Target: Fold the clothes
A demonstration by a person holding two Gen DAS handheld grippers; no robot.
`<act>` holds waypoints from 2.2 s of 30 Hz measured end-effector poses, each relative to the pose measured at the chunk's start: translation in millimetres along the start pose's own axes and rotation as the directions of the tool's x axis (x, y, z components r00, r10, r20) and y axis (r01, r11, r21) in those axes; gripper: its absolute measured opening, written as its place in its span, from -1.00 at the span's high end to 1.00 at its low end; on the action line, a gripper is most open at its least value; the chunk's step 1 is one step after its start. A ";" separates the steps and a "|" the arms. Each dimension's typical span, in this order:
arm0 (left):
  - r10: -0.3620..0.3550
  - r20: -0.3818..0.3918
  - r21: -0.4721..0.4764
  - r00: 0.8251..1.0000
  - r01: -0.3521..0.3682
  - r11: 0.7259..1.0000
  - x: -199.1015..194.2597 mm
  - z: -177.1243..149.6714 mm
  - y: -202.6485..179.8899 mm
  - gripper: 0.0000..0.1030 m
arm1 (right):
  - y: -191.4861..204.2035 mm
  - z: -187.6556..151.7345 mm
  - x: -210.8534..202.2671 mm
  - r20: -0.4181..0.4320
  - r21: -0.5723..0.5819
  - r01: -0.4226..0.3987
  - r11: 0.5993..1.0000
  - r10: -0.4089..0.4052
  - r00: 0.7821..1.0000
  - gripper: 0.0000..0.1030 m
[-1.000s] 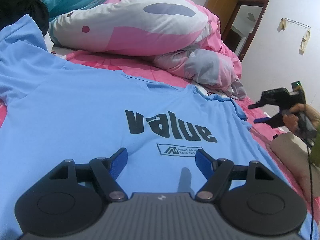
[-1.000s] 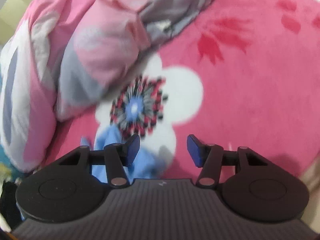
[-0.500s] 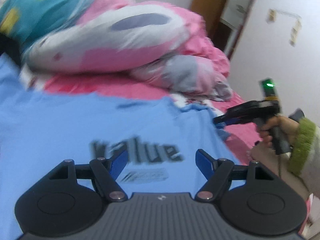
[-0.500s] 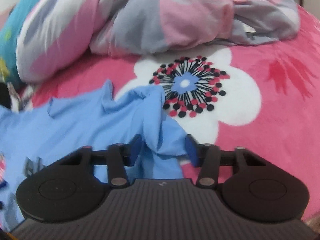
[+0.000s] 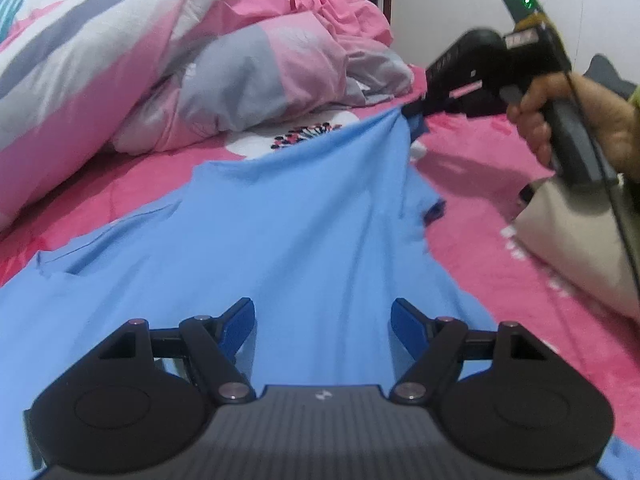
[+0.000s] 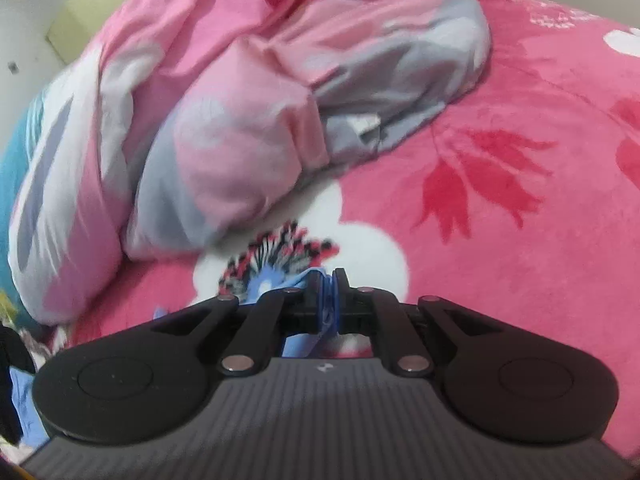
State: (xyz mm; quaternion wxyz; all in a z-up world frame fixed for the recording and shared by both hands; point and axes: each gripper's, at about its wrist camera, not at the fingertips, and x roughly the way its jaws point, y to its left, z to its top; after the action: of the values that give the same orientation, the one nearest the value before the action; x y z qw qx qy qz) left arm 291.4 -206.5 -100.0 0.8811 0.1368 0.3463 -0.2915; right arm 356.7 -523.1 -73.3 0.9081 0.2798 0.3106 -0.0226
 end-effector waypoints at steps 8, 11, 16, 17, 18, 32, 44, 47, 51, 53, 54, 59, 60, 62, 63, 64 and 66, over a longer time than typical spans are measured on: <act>0.009 0.028 -0.018 1.000 -0.009 1.000 9.7 -12.1 8.9 -0.60 | -7.1 14.5 -37.6 0.118 0.105 -0.052 0.993 0.040 0.992 0.78; 0.005 0.038 -0.035 0.999 -0.004 0.999 11.4 -14.9 12.3 -0.64 | 10.1 5.0 -40.0 -0.104 0.052 -0.081 0.995 0.086 0.991 0.68; 0.000 0.050 -0.049 0.999 0.003 0.999 11.0 -16.4 14.9 -0.65 | 38.2 -30.4 -13.3 -0.376 -0.100 -0.006 0.995 -0.032 0.926 0.47; 0.000 0.052 -0.049 0.999 0.003 0.999 10.9 -16.6 15.0 -0.65 | 39.3 -35.5 -6.1 -0.396 -0.117 -0.001 0.993 -0.046 0.917 0.49; -0.001 0.054 -0.051 0.999 0.003 0.999 10.7 -16.8 15.2 -0.65 | 40.4 -38.3 -2.0 -0.404 -0.143 -0.004 0.990 -0.055 0.913 0.57; -0.034 0.070 -0.094 0.997 0.040 0.995 9.1 -19.1 24.3 -0.66 | 14.2 -16.2 -37.3 -0.314 -0.201 0.175 0.964 -0.232 0.921 0.90; -0.082 0.102 -0.153 0.991 0.097 0.984 5.7 -22.1 37.6 -0.66 | 20.6 -41.5 -16.2 -0.326 0.063 0.009 0.998 0.012 0.945 0.96; -0.118 0.122 -0.199 0.985 0.141 0.970 3.6 -23.6 47.6 -0.66 | 32.9 -34.2 -35.0 -0.212 -0.020 0.077 0.997 -0.080 0.974 0.96; -0.169 0.150 -0.283 0.974 0.206 0.937 1.6 -26.0 65.6 -0.65 | 95.7 -40.2 -37.0 -0.087 -0.315 0.119 0.942 -0.154 0.984 0.96; -0.186 0.156 -0.304 0.970 0.226 0.925 2.3 -26.4 70.6 -0.65 | 144.6 -65.6 -29.1 -0.034 -0.608 0.106 0.787 -0.160 0.987 0.91; -0.192 0.159 -0.312 0.968 0.234 0.921 2.7 -26.5 72.5 -0.65 | 171.1 -83.3 -24.3 -0.012 -0.751 0.093 0.654 -0.154 0.988 0.91; -0.183 0.156 -0.295 0.971 0.223 0.929 2.3 -26.7 68.7 -0.66 | 214.7 -134.5 -17.6 -0.129 -0.920 -0.085 0.383 -0.092 0.987 0.21; -0.185 0.156 -0.296 0.970 0.225 0.928 2.5 -26.8 69.1 -0.66 | 210.9 -126.5 -21.9 -0.138 -0.892 -0.099 0.441 -0.057 0.989 0.16; -0.190 0.159 -0.302 0.969 0.231 0.925 2.6 -27.1 70.6 -0.66 | 189.4 -96.6 -38.2 -0.139 -0.755 -0.150 0.638 0.069 0.988 0.05; -0.192 0.160 -0.304 0.968 0.234 0.924 2.7 -27.0 70.9 -0.66 | 178.3 -81.4 -46.2 -0.127 -0.668 -0.182 0.722 0.131 0.983 0.02; -0.192 0.161 -0.304 0.968 0.234 0.924 2.7 -26.9 70.7 -0.66 | 160.2 -62.9 -51.9 -0.105 -0.542 -0.215 0.812 0.189 0.976 0.02; -0.190 0.164 -0.302 0.968 0.233 0.924 2.0 -27.2 69.9 -0.66 | 116.2 -35.8 -58.6 -0.037 -0.236 -0.255 0.938 0.253 0.967 0.02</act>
State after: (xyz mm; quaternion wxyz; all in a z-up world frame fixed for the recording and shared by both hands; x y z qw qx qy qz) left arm 320.7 -139.9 -118.3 0.8758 -0.0650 0.3428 -0.3336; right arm 314.7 -414.3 -5.3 0.9295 0.2065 0.2750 0.1331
